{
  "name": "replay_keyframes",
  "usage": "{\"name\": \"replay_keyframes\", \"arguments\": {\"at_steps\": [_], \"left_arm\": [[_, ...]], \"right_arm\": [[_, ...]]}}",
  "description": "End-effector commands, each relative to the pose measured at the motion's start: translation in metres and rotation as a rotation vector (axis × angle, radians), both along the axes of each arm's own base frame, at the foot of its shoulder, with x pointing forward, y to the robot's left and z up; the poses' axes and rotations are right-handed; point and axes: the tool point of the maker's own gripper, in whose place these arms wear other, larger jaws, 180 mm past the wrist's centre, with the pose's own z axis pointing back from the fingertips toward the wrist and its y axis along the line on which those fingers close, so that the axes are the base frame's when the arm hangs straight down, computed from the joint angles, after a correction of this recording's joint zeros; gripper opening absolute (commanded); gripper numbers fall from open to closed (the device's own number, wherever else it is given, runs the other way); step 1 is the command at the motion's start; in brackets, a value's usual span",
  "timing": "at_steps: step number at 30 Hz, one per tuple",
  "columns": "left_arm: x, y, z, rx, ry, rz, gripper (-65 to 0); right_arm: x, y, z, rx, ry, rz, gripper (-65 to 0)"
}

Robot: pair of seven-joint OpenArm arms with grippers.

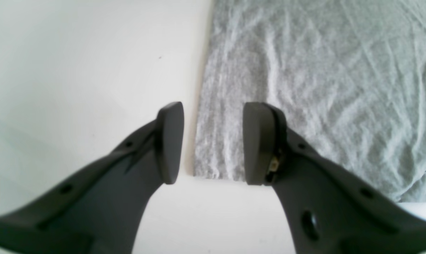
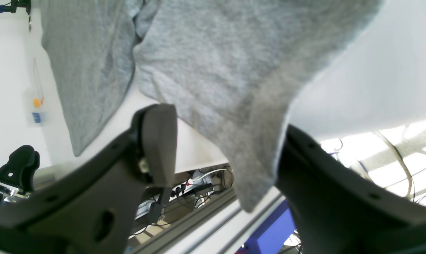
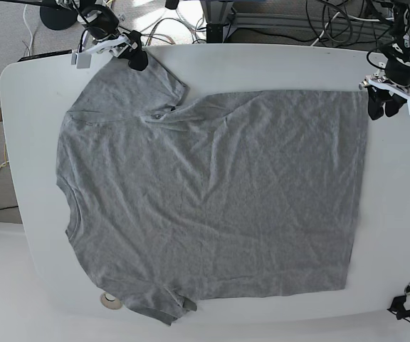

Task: Fold the T-shirt properly
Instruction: 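Close both grippers on the shirt's shoulder edge corners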

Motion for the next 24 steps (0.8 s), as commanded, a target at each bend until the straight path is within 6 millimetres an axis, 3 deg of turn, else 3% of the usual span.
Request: {"name": "replay_keyframes", "arguments": {"at_steps": [1, 5, 9, 20, 24], "left_arm": [[0.005, 0.002, 0.01, 0.014, -0.033, -0.009, -39.4], [0.001, 0.007, 0.003, 0.012, -0.013, 0.005, -39.4], [-0.001, 0.01, -0.001, 0.01, -0.001, 0.013, -39.4], [0.006, 0.009, 0.0, 0.001, -0.007, 0.01, -39.2], [0.008, 0.007, -0.019, -0.073, 0.085, 0.007, -39.2]], "right_arm": [[-0.013, 0.0, -0.005, -0.01, 0.049, 0.016, -37.6], [-0.012, -0.002, -0.005, -0.014, 0.046, 0.014, -49.0], [-0.012, -0.003, -0.005, -0.015, 0.047, 0.012, -65.0], [-0.003, -0.003, -0.002, -0.015, 0.026, 0.012, -65.0], [-0.003, -0.002, -0.002, -0.013, 0.026, 0.014, -65.0]]}}
